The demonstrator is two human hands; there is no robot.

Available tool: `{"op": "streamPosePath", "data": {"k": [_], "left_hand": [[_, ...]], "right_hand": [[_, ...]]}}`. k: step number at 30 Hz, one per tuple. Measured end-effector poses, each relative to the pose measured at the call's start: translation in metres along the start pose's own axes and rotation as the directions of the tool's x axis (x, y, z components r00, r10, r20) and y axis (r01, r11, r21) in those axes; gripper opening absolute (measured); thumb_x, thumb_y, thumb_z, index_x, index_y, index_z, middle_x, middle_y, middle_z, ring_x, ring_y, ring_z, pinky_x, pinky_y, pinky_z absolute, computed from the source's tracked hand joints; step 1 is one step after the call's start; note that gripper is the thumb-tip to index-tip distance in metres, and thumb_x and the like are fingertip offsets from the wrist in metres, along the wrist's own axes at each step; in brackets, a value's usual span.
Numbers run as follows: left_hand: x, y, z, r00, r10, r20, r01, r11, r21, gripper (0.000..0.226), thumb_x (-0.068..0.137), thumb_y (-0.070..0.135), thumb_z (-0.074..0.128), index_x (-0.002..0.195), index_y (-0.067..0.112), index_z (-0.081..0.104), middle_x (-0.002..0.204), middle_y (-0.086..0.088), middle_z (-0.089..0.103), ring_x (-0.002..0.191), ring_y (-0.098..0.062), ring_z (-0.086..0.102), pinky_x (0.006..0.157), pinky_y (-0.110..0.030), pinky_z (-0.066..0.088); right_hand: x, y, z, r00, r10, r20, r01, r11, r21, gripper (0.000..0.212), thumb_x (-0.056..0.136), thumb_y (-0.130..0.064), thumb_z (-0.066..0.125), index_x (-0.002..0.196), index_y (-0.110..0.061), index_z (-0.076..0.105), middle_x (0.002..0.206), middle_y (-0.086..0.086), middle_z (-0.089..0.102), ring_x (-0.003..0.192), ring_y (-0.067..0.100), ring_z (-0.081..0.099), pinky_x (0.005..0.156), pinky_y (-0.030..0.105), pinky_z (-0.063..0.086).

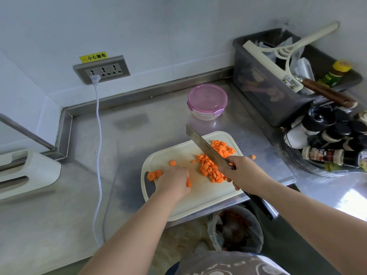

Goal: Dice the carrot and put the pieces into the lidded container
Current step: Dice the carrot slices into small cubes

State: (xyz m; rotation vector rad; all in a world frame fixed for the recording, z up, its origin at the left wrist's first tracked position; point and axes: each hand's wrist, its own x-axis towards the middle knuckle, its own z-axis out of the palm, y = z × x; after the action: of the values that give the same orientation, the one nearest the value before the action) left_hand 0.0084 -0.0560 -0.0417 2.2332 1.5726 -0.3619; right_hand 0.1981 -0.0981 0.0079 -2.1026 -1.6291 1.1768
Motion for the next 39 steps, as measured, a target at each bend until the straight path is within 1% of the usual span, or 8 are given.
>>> {"op": "streamPosePath", "data": {"k": [5,10,14,19,25,31,35,39], "left_hand": [[0.003,0.008,0.001,0.998,0.049,0.03,-0.051,0.997,0.062,0.039,0.086,0.023,0.058,0.123,0.017,0.051,0.12,-0.006,0.05,0.106,-0.027,0.055,0.082,-0.037,0.049],[0.004,0.009,0.003,0.997,0.06,0.053,-0.063,0.996,0.058,0.032,0.086,0.019,0.059,0.118,0.017,0.054,0.119,-0.007,0.048,0.105,-0.027,0.054,0.087,-0.038,0.049],[0.001,0.01,0.002,0.995,0.098,-0.013,-0.098,0.995,0.013,0.031,0.086,0.024,0.059,0.115,0.019,0.055,0.116,-0.004,0.051,0.104,-0.024,0.055,0.083,-0.037,0.05],[-0.01,-0.011,-0.013,0.992,0.06,-0.113,-0.072,0.991,-0.109,0.025,0.077,0.028,0.062,0.102,0.029,0.058,0.109,0.008,0.054,0.097,-0.018,0.057,0.074,-0.033,0.049],[-0.026,-0.022,0.005,0.996,0.091,-0.001,-0.091,0.995,-0.032,0.024,0.087,0.032,0.053,0.111,0.031,0.056,0.115,0.01,0.052,0.1,-0.016,0.054,0.08,-0.035,0.05],[-0.026,-0.017,0.012,0.995,0.1,-0.005,-0.1,0.994,0.04,0.027,0.091,0.027,0.052,0.117,0.026,0.051,0.118,0.004,0.047,0.097,-0.019,0.055,0.069,-0.029,0.046],[-0.015,-0.008,0.008,0.993,0.091,-0.068,-0.088,0.995,0.054,0.028,0.09,0.027,0.051,0.117,0.024,0.051,0.119,0.001,0.049,0.092,-0.022,0.059,0.062,-0.03,0.046],[0.001,-0.001,0.005,0.994,-0.011,-0.105,0.001,0.995,-0.099,0.046,0.086,0.025,0.055,0.131,0.023,0.044,0.127,-0.002,0.046,0.106,-0.026,0.059,0.077,-0.037,0.052]], "right_hand": [[-0.001,0.002,0.0,1.0,0.004,-0.004,-0.004,1.0,0.015,0.009,0.097,-0.032,0.053,0.094,-0.024,0.053,0.07,-0.002,0.061,0.048,0.008,0.052,0.044,0.014,0.041],[-0.002,0.002,-0.001,1.0,0.003,-0.007,-0.003,1.0,0.03,0.007,0.096,-0.03,0.053,0.096,-0.023,0.054,0.071,-0.001,0.061,0.049,0.009,0.052,0.043,0.013,0.04],[-0.003,0.001,-0.001,1.0,-0.001,-0.006,0.001,1.0,0.029,0.008,0.097,-0.03,0.052,0.098,-0.022,0.054,0.071,-0.001,0.06,0.049,0.008,0.052,0.041,0.011,0.038],[-0.004,0.003,-0.002,1.0,0.001,-0.008,-0.001,1.0,0.018,0.01,0.097,-0.032,0.051,0.099,-0.023,0.055,0.072,-0.002,0.061,0.047,0.007,0.052,0.041,0.012,0.038],[-0.003,0.003,0.002,1.0,0.001,-0.011,-0.001,1.0,0.019,0.01,0.096,-0.033,0.051,0.092,-0.025,0.054,0.07,-0.004,0.061,0.045,0.007,0.052,0.042,0.013,0.04],[-0.003,0.001,0.004,1.0,0.005,-0.002,-0.005,1.0,-0.007,0.009,0.096,-0.034,0.05,0.095,-0.027,0.056,0.07,-0.005,0.062,0.046,0.008,0.055,0.05,0.019,0.047],[-0.007,0.0,0.009,0.999,0.025,0.021,-0.026,0.999,0.04,0.014,0.097,-0.03,0.049,0.086,-0.025,0.055,0.073,0.001,0.062,0.045,0.011,0.052,0.04,0.014,0.039],[-0.008,0.001,0.023,0.998,0.051,0.036,-0.055,0.992,0.117,0.023,0.097,-0.029,0.048,0.076,-0.021,0.05,0.069,0.004,0.059,0.041,0.01,0.048,0.037,0.014,0.036]]}}
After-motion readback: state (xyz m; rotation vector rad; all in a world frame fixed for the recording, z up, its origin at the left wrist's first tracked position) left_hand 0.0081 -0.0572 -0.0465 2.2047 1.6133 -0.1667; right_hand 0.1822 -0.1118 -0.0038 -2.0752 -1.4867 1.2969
